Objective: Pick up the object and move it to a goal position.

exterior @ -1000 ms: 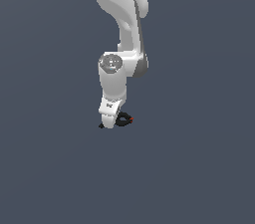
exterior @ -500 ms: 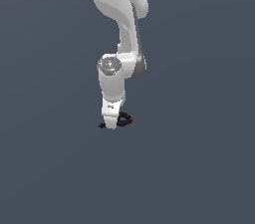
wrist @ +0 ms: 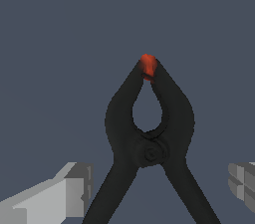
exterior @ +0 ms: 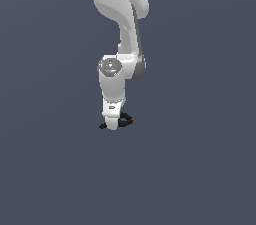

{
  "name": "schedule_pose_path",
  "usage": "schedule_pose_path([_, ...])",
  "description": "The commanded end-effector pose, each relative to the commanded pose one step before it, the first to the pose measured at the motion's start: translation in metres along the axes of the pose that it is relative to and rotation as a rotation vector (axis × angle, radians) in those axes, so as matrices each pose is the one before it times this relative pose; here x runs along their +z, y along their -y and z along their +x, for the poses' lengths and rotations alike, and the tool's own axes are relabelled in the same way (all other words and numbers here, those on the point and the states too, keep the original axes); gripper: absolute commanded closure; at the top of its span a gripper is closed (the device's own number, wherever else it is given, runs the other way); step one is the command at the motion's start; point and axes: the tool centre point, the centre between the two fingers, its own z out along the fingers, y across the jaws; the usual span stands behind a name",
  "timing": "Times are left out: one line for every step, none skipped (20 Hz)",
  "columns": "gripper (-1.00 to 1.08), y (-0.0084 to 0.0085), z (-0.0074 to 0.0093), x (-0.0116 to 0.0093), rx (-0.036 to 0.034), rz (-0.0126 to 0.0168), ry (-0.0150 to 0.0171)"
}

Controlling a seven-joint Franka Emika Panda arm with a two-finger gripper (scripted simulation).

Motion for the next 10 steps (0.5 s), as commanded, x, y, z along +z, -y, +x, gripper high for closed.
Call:
schedule_pose_path([-0.92,0.00047,0.00001,0.00575,-0.00057,0.00081,-0.00007])
schedule_pose_path([-0.92,0.00014,0.00019,0.00361,-0.00069,0.00002,0.00002])
schedule_pose_path([-0.92,0.00017,-0.00027,0.00424,0.00000,0.00000,0.00000])
schedule_pose_path([-0.92,0.00020,0.00028,0.00487,-0.00098,0.00003,0.00001])
schedule_pose_path([-0.92,0.00021,0.00007,0.00545,-0.00069,0.00002,0.00000])
schedule_pose_path([-0.92,0.00018,0.00008,0.00537,-0.00069,0.00001,0.00000])
schedule_pose_path([-0.92,0.00010,-0.00028,0.00465,0.00000,0.00000,0.00000])
schedule_pose_path([-0.92,0.00002,0.00018,0.00394,-0.00069,-0.00001,0.00000])
schedule_pose_path([-0.92,-0.00007,-0.00017,0.00325,0.00000,0.00000,0.00000])
schedule_pose_path([-0.92,-0.00015,0.00029,0.00252,-0.00069,-0.00008,0.00001])
